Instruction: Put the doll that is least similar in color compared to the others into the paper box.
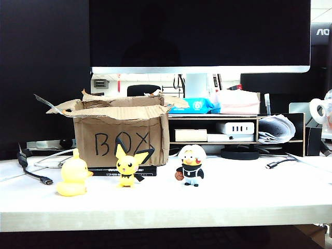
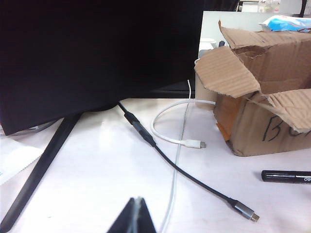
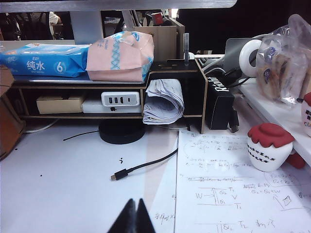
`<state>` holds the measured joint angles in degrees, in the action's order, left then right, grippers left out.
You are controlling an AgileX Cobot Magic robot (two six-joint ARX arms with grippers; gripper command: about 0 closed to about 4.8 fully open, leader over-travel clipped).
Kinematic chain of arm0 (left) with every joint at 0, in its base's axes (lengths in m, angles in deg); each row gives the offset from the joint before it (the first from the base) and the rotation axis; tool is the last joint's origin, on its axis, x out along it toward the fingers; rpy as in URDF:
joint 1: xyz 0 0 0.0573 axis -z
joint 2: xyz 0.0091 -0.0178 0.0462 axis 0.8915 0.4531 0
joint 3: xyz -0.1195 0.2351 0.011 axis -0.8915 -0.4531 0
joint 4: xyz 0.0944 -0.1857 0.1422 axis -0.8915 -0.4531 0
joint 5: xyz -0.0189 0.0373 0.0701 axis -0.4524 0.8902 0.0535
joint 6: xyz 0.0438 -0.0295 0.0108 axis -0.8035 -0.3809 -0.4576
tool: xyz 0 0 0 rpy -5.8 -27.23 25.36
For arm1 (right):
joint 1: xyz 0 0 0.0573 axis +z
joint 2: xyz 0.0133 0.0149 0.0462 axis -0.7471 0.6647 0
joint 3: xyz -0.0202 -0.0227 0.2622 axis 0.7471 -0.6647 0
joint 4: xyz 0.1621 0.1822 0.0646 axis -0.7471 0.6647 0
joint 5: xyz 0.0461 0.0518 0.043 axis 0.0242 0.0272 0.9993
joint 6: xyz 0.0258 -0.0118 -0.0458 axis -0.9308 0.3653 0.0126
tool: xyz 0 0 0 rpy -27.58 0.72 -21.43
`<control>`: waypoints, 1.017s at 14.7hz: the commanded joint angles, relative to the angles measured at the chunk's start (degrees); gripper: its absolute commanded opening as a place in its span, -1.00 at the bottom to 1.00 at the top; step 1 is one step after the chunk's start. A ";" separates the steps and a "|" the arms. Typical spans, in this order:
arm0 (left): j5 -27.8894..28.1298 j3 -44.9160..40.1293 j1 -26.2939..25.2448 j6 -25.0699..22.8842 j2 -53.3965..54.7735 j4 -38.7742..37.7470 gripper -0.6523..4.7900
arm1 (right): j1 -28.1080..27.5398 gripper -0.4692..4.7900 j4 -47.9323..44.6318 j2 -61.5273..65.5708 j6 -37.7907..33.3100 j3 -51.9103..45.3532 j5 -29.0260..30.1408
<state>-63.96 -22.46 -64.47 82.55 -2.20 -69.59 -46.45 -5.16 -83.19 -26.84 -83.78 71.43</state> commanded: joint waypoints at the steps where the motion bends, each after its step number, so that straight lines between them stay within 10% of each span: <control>1: -0.02 0.04 0.02 0.17 0.00 0.66 -0.78 | 0.00 -0.84 -0.79 0.00 -0.04 -0.15 -0.07; 6: 0.15 0.04 5.88 0.17 0.00 0.66 -0.78 | 0.00 -0.84 -0.79 0.00 -0.04 -0.15 -0.04; 15: -0.24 0.04 47.52 0.17 0.00 0.66 -0.78 | 0.00 -0.84 -0.79 0.00 -0.04 -0.15 -0.07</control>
<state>-64.22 -22.46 -16.87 82.73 -2.20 -69.59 -46.45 -5.16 -83.19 -26.84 -83.78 71.43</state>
